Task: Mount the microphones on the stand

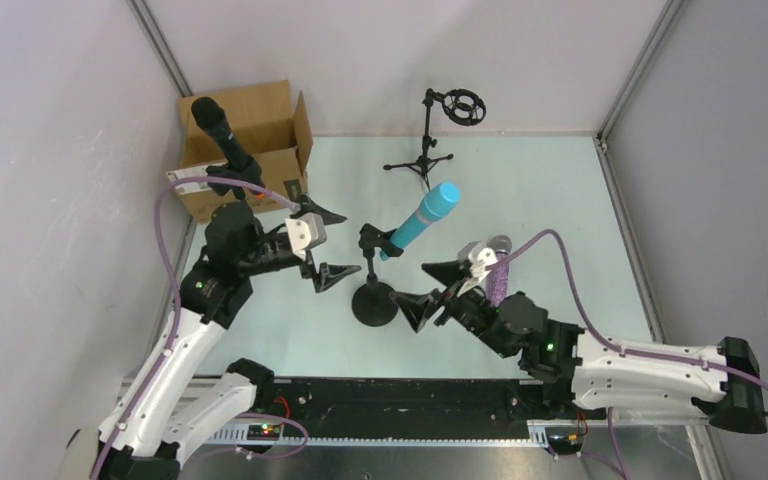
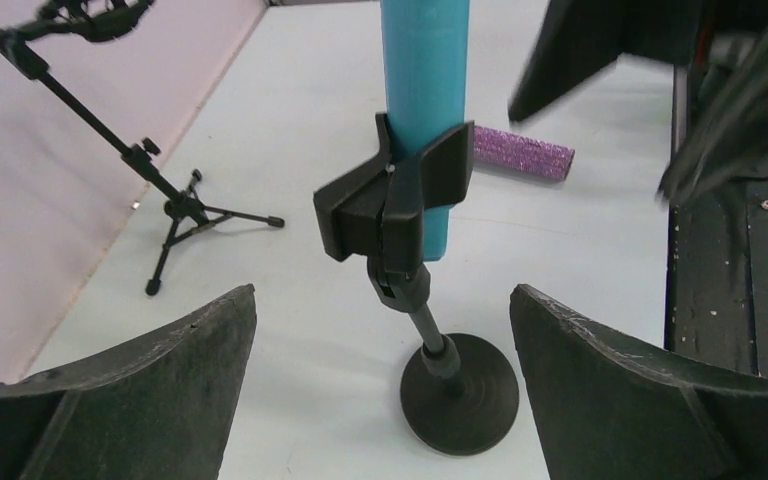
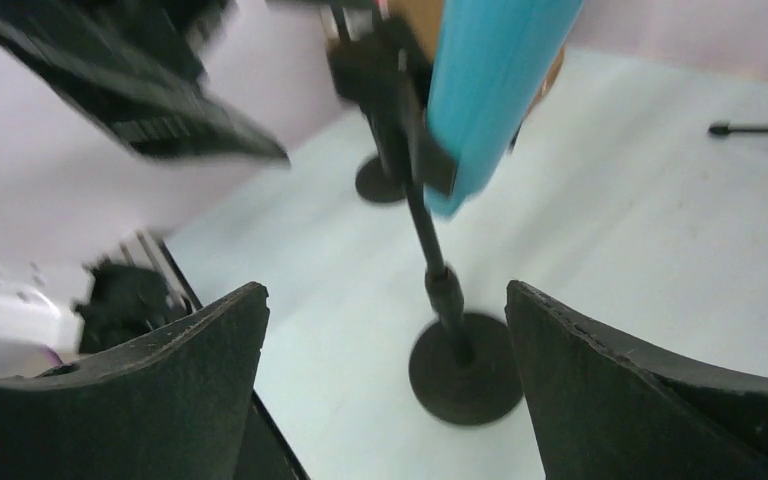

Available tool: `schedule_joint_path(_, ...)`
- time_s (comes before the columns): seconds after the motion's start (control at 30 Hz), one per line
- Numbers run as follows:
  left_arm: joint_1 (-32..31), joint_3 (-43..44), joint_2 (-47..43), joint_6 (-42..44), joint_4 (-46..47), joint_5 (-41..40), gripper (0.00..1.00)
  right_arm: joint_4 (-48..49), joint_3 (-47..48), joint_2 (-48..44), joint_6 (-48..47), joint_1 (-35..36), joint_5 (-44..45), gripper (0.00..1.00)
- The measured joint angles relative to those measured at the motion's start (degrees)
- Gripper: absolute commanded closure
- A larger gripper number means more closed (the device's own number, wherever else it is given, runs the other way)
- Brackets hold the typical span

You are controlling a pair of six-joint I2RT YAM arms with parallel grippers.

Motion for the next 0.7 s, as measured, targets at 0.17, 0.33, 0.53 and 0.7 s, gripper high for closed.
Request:
schedule_joint_path(0.17, 0.0, 2.4, -2.2, -0.7, -1.2, -0.5, 0.00, 2.7, -6.2, 7.6, 0.6, 0.7, -1.5, 0.09)
schedule_joint_path(0.33, 0.0, 4.9, -4.2, -0.9, -3.3, -2.0, 0.00, 10.4, -8.6, 21.7, 0.5, -1.0, -3.5, 0.10)
schedule_joint_path(0.53, 0.0, 6.9, -5.5, -1.0, -3.9, -3.4, 0.00, 25.1, -8.3, 34.5, -1.0, -4.1, -4.5, 0.18)
schedule_joint_path(0.7, 0.0, 6.9, -6.0, -0.9, -4.5, -4.4, 0.00, 35.6, -6.4, 42.8, -3.8, -5.3, -4.5, 0.33)
